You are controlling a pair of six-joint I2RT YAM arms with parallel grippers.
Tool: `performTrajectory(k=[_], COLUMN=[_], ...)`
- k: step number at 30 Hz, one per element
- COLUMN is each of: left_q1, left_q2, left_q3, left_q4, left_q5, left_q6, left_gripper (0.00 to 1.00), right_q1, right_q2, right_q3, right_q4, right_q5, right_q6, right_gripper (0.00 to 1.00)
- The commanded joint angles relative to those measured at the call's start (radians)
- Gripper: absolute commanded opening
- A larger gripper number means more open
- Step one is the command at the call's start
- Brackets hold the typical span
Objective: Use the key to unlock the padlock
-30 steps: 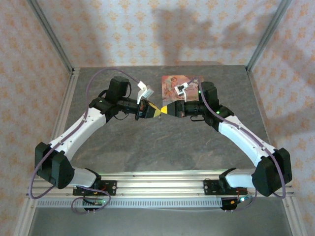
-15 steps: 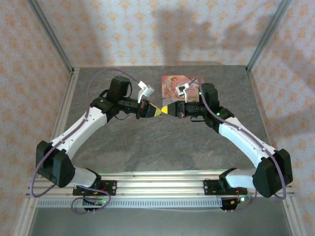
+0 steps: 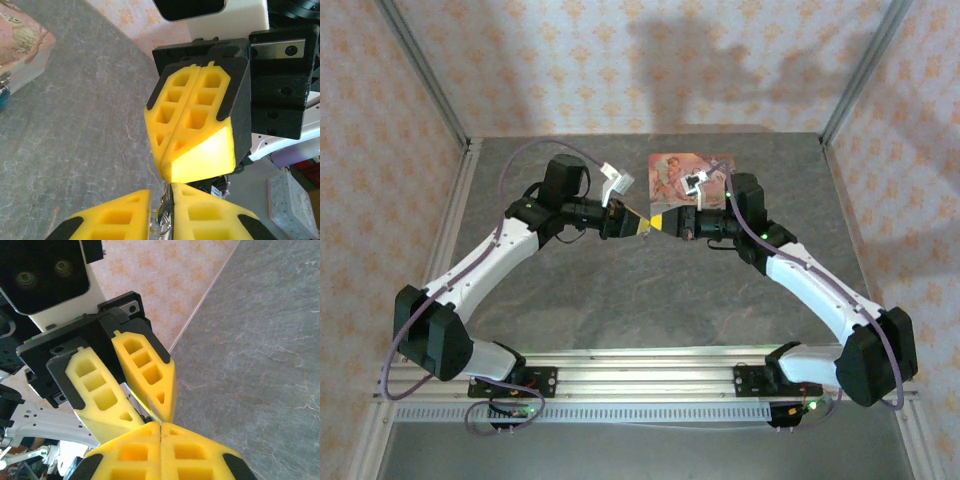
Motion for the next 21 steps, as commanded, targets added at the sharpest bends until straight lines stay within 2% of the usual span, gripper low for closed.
performTrajectory(k=[1,7,15,19,21], left_q1=[-0.005,-0.005,0.001,0.016,0.030], left_q2=[-0.002,-0.016,-0.059,-0.102,-0.138], left_q3=[0.011,-0.003,-0.043,-0.099,-0.161], left_q4=[0.017,0.019,0.067,0.152,0.255], left_q5=[-0.028,-0.051,-0.110,-0.183,-0.245], left_q6=[-0.003,-0.002,-0.021,-0.090,-0.180], left_gripper=[0.21,0.36,0.50,0.52,0.54], right_q1=[0.002,0.001,-0.011,-0.023,-0.029], right_q2=[-0.025,-0.023,-0.031,-0.037,-0.043], right_q3=[-0.012,-0.012,-0.013,-0.019,-0.023], right_q4=[0.009,-0.012,-0.034,-0.030,-0.026], right_q5=[0.034,0.069,0.113,0.136,0.147], right_q6=[-0.011,-0.015,-0.019,-0.012,-0.005], right_gripper=[0.00,0.00,0.00,0.00,0.00])
